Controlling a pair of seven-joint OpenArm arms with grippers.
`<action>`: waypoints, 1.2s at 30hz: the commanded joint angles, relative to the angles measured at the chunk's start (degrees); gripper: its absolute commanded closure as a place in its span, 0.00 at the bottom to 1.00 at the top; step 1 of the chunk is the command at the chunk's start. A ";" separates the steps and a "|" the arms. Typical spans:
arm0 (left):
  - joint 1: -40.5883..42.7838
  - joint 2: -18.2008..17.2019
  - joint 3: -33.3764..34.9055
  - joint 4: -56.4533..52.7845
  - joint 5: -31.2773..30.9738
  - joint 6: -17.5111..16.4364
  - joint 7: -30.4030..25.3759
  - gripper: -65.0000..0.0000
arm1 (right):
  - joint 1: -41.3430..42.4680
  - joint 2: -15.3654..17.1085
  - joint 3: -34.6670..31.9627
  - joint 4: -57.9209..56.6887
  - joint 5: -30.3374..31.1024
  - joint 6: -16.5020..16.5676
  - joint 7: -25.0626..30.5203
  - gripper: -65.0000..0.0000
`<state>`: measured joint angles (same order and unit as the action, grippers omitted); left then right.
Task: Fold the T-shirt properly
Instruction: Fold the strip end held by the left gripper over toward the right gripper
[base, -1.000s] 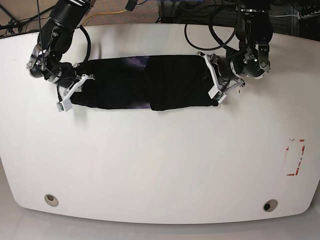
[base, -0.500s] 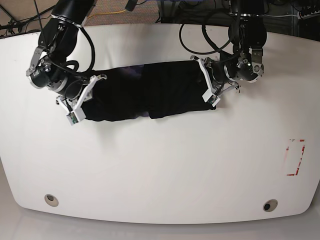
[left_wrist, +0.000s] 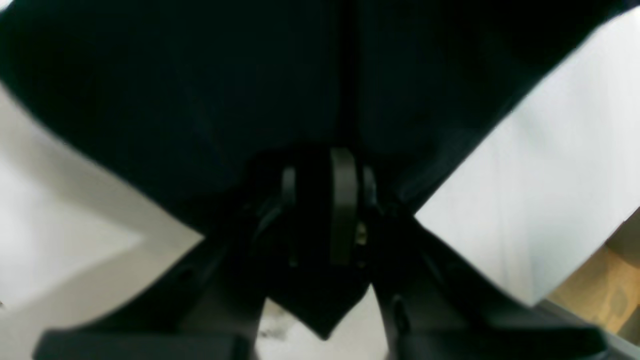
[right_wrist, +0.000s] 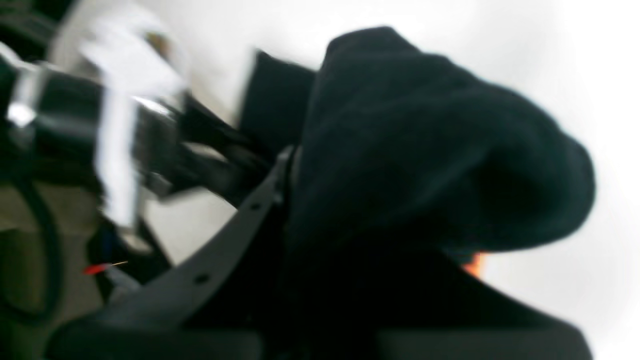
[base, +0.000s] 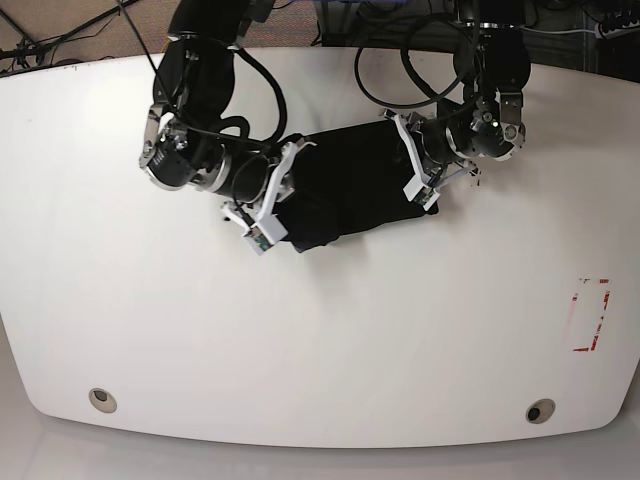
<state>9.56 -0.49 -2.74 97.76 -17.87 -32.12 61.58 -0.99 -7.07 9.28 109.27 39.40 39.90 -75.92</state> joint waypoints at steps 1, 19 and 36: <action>-0.11 0.01 -0.03 1.28 -0.02 -0.10 0.53 0.91 | 1.04 0.08 -2.64 -0.57 1.35 0.10 4.23 0.95; 1.12 0.27 -2.66 5.59 -2.22 -7.88 -4.83 0.91 | 5.70 6.32 -15.83 -14.11 1.09 0.10 15.74 0.29; 5.69 -7.11 -35.45 12.27 -24.73 -7.88 -5.98 0.91 | 6.84 0.17 -23.74 -18.42 0.91 -4.25 23.39 0.29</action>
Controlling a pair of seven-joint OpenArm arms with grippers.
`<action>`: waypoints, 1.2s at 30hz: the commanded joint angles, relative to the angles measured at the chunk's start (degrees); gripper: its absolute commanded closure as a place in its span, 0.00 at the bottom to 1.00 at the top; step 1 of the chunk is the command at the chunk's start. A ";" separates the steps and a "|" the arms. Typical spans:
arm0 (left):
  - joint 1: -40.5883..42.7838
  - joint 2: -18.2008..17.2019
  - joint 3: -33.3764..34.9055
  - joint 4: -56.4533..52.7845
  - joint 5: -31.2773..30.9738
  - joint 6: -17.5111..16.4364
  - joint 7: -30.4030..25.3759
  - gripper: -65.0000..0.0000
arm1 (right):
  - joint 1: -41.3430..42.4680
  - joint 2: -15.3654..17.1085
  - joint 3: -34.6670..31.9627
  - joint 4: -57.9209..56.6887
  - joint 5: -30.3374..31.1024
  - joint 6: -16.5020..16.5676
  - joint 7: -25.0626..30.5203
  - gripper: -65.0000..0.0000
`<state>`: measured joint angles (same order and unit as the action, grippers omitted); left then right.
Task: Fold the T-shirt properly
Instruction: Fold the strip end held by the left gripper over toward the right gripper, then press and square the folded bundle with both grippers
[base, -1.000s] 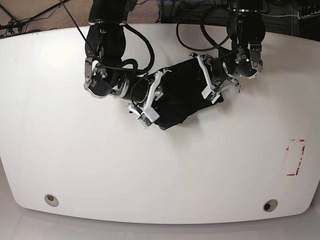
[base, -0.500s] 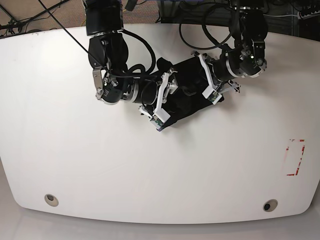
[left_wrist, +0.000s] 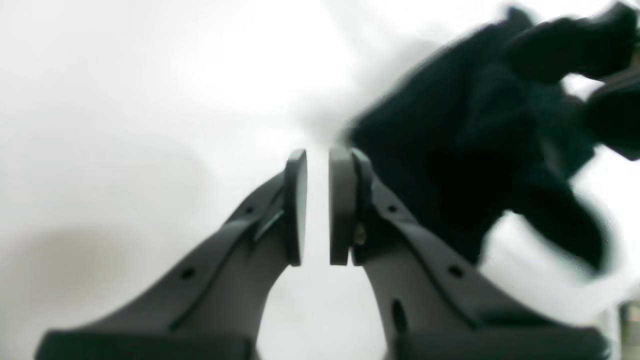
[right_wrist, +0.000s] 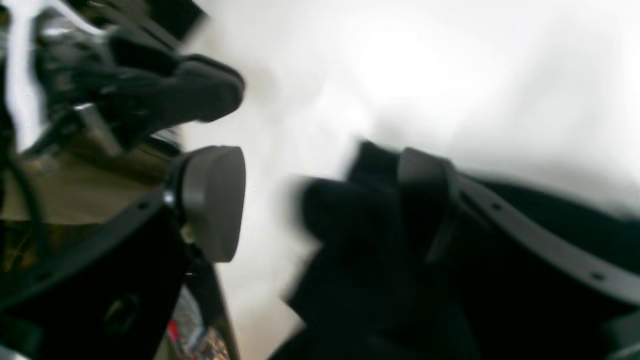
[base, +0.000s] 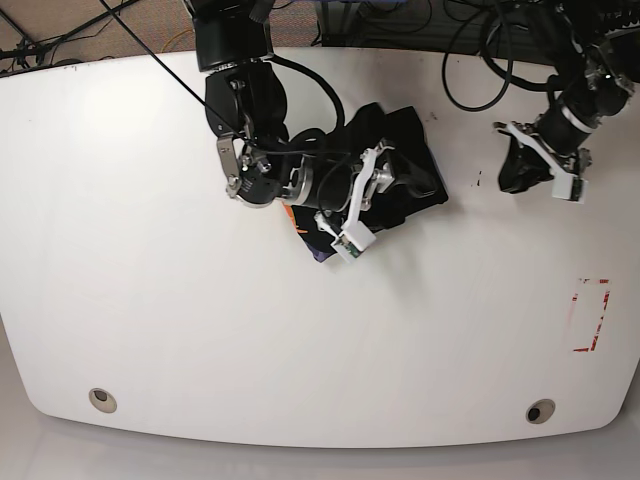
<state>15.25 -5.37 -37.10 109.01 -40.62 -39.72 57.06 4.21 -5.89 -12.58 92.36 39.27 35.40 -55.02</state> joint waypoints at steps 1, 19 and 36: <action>0.27 -3.29 -1.45 1.01 -1.88 -0.28 -1.45 0.91 | 2.61 -1.27 -2.94 -3.08 1.04 0.25 3.64 0.29; -0.34 -9.01 21.41 1.45 -1.97 -0.28 -1.72 0.90 | 4.98 6.73 7.96 2.37 1.66 0.34 5.49 0.30; -4.21 -1.62 39.08 1.89 10.25 -0.28 -1.72 0.90 | 7.97 12.35 7.79 -13.54 1.04 0.69 10.15 0.72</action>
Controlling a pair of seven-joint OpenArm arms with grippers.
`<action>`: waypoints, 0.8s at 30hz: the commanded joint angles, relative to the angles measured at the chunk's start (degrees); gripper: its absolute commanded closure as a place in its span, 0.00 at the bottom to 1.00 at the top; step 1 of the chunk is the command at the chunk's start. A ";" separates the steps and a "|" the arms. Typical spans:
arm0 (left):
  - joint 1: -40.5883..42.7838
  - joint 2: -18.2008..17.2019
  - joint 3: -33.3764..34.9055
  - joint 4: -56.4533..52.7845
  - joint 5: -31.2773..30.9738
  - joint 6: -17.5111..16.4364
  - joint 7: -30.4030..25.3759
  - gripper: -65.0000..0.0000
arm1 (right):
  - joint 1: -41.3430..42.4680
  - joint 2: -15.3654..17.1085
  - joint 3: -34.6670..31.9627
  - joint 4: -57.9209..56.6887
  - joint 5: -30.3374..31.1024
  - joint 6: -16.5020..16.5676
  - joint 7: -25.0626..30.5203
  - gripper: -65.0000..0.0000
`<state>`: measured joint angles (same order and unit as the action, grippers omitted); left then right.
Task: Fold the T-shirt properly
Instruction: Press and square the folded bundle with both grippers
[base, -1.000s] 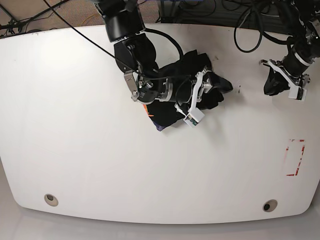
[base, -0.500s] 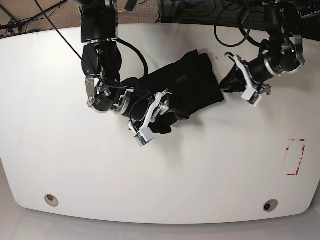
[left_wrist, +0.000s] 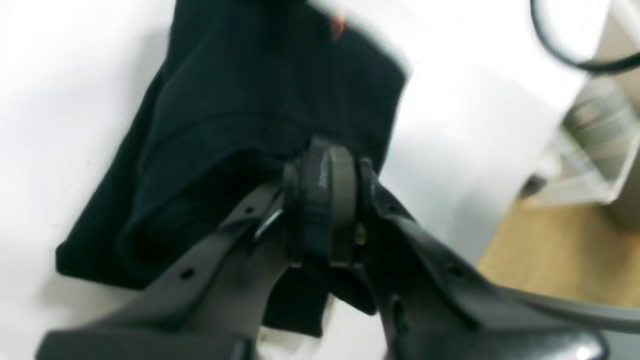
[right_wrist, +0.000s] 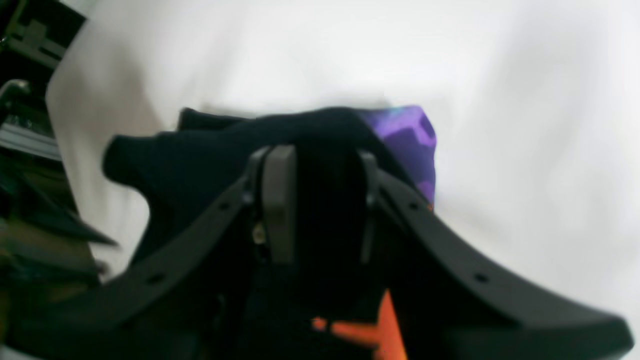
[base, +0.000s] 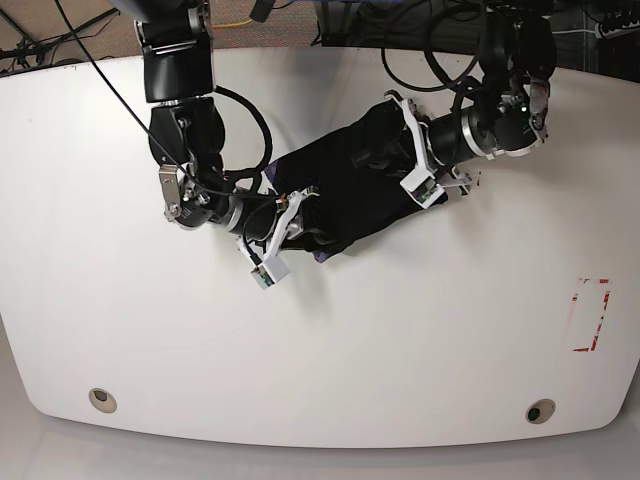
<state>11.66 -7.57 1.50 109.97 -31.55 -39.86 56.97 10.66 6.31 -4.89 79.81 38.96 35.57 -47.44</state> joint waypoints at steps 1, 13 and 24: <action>-0.80 0.58 0.66 0.40 2.58 -0.14 -1.63 0.90 | 1.61 0.16 -0.26 -2.14 1.26 0.52 3.53 0.72; -6.96 -4.34 0.57 -16.39 11.02 -0.14 -6.73 0.90 | 6.18 0.16 -5.62 -18.32 -10.43 0.60 17.86 0.72; -8.01 -9.00 0.39 -9.62 10.67 -0.14 -9.81 0.91 | 4.51 4.99 -5.53 -6.18 -1.20 0.52 10.83 0.73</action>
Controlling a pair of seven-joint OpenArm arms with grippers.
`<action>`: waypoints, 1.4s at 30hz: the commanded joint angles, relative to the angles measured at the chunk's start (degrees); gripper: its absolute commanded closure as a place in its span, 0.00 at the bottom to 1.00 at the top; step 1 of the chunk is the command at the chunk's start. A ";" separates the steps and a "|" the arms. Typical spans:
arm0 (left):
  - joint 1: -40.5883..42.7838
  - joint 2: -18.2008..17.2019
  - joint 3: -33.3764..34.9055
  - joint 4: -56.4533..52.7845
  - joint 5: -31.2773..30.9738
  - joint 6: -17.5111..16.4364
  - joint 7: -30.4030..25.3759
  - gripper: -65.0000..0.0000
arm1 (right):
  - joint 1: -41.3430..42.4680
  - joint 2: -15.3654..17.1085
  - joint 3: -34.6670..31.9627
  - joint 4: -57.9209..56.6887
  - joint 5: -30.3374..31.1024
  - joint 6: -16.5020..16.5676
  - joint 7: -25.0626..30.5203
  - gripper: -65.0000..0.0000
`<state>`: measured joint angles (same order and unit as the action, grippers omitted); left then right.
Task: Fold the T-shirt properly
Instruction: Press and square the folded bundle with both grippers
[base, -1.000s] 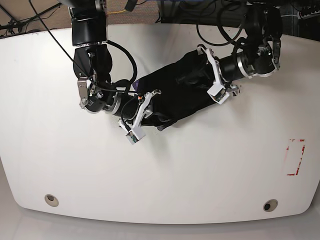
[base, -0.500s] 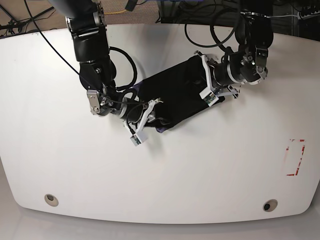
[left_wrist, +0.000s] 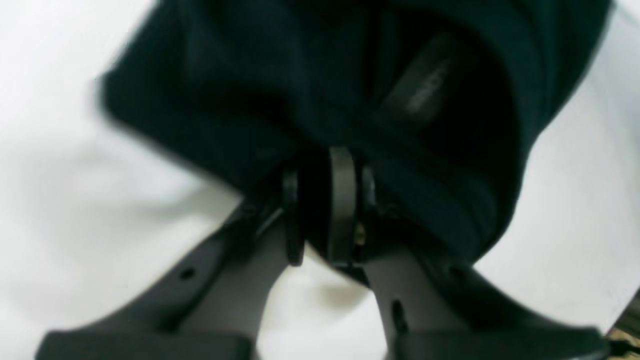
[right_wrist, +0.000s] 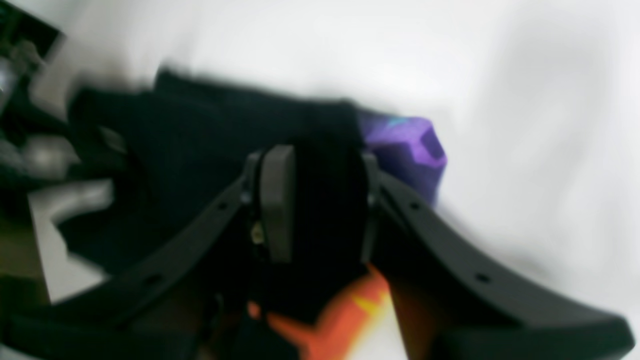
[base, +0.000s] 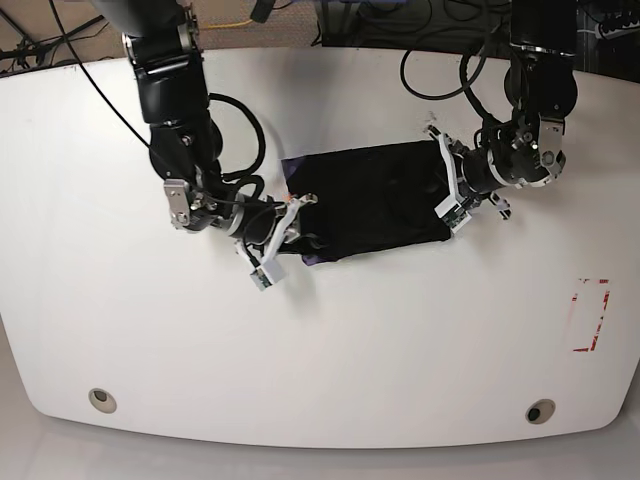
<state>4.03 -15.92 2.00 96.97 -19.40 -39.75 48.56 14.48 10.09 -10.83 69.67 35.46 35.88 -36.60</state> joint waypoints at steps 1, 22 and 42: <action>-0.30 -0.65 -0.11 4.44 -1.48 -0.25 -1.48 0.91 | 0.68 1.39 0.50 5.54 3.00 0.12 -0.90 0.73; 4.98 4.71 0.15 3.82 -0.95 -0.25 -1.92 0.91 | 2.88 -4.86 0.50 1.76 -23.64 3.99 3.06 0.73; -8.65 -5.22 -0.02 -7.96 -1.13 -0.25 -4.20 0.91 | -13.21 -4.42 -3.28 12.13 -24.17 4.12 3.06 0.73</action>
<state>-3.22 -20.25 2.22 87.70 -19.68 -39.94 45.34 2.76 5.93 -11.79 80.36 12.67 38.72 -30.61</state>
